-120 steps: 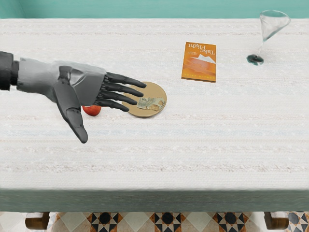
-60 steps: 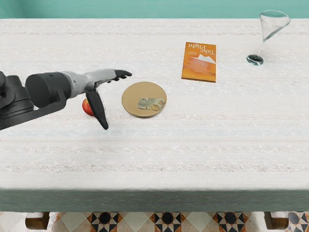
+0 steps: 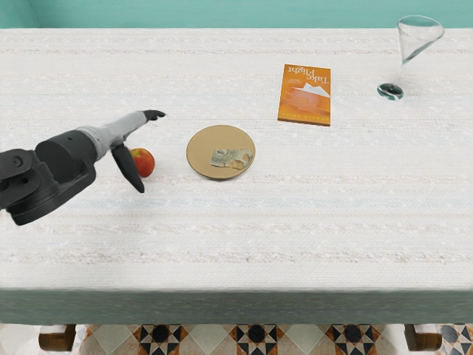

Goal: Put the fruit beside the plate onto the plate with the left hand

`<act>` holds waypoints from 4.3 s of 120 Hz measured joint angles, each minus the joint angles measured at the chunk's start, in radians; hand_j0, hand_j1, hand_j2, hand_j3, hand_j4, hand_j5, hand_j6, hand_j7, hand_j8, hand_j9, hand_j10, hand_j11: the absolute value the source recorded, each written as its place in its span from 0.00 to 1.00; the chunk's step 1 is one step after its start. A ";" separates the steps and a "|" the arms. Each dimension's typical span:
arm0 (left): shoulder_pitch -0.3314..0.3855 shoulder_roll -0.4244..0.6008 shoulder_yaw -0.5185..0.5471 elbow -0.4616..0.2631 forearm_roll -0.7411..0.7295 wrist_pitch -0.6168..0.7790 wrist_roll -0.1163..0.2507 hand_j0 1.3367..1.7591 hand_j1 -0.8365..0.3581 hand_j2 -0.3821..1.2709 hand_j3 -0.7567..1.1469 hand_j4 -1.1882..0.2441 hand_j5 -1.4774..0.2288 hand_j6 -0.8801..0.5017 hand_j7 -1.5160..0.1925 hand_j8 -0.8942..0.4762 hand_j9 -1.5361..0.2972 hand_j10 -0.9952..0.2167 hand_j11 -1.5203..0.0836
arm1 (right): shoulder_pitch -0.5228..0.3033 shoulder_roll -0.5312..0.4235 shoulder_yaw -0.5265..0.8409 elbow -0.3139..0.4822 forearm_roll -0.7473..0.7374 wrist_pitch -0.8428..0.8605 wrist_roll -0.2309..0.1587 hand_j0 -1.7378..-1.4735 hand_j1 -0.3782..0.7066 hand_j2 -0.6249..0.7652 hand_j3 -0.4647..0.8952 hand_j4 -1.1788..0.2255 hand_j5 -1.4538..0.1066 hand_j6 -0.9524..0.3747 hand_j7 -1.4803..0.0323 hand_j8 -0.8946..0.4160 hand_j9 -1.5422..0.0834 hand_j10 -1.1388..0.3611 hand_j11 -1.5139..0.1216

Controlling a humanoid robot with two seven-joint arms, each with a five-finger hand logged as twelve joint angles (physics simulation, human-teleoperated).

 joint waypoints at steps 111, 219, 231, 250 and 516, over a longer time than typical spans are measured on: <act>0.062 -0.141 0.019 0.281 0.015 0.066 0.000 0.76 0.80 0.26 0.40 0.69 0.72 0.49 0.74 0.51 0.70 0.66 0.79 | 0.000 0.000 0.000 -0.001 -0.007 -0.007 0.002 0.30 0.03 0.45 0.34 0.84 0.93 0.72 0.98 0.68 0.95 0.76 0.93; 0.071 -0.214 0.026 0.346 0.013 0.110 0.000 0.76 0.58 0.28 0.40 0.54 0.55 0.33 0.57 0.35 0.54 0.48 0.61 | 0.000 0.000 -0.001 -0.002 -0.008 -0.008 0.002 0.30 0.03 0.45 0.34 0.84 0.93 0.72 0.98 0.68 0.95 0.76 0.93; 0.072 -0.214 0.026 0.346 0.012 0.110 0.000 0.76 0.54 0.29 0.40 0.51 0.52 0.31 0.54 0.32 0.52 0.44 0.58 | 0.000 0.000 -0.001 -0.002 -0.008 -0.008 0.002 0.30 0.03 0.45 0.34 0.84 0.93 0.72 0.98 0.68 0.95 0.76 0.93; 0.072 -0.214 0.026 0.346 0.008 0.109 0.000 0.76 0.47 0.31 0.40 0.44 0.44 0.31 0.46 0.30 0.44 0.37 0.50 | 0.000 0.000 -0.001 -0.002 -0.008 -0.008 0.002 0.30 0.03 0.45 0.34 0.84 0.93 0.72 0.98 0.68 0.95 0.76 0.93; -0.075 -0.399 -0.169 0.337 -0.453 0.003 0.000 0.76 0.86 0.25 0.40 0.72 0.73 0.56 0.75 0.57 0.71 0.70 0.81 | 0.025 0.000 0.000 0.001 -0.006 -0.001 0.001 0.30 0.03 0.45 0.34 0.84 0.93 0.72 0.98 0.68 0.95 0.76 0.93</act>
